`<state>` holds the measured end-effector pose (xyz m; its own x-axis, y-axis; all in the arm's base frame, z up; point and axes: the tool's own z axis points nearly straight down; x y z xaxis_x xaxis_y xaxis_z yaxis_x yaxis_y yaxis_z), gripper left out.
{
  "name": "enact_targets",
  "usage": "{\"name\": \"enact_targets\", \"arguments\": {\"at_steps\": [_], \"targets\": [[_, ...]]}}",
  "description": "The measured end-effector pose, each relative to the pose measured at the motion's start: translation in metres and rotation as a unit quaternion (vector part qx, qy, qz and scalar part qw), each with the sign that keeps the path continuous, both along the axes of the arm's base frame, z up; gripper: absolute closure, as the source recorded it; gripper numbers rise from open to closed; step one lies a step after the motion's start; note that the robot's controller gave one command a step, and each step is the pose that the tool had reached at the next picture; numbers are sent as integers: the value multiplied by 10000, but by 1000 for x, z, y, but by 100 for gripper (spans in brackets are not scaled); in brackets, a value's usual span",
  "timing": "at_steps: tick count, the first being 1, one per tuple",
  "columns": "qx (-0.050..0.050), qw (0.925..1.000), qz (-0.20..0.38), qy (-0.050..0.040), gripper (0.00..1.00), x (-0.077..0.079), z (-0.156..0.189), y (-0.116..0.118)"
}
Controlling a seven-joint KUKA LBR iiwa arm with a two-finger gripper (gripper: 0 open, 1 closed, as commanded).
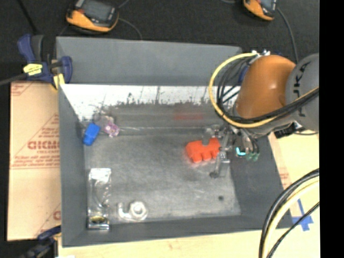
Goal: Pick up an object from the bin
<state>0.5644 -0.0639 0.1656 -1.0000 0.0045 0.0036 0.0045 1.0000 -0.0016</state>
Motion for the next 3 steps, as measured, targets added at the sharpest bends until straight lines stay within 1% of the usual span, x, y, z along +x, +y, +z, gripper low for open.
{"name": "enact_targets", "arguments": {"at_steps": [1, 2, 3], "targets": [[10, 9970, -779, -34, 0, 38, -60, -15], [-3, 9971, -765, -50, 100, 38, -57, -16], [-7, 9971, -761, -49, 0, 38, -57, -17]]}}
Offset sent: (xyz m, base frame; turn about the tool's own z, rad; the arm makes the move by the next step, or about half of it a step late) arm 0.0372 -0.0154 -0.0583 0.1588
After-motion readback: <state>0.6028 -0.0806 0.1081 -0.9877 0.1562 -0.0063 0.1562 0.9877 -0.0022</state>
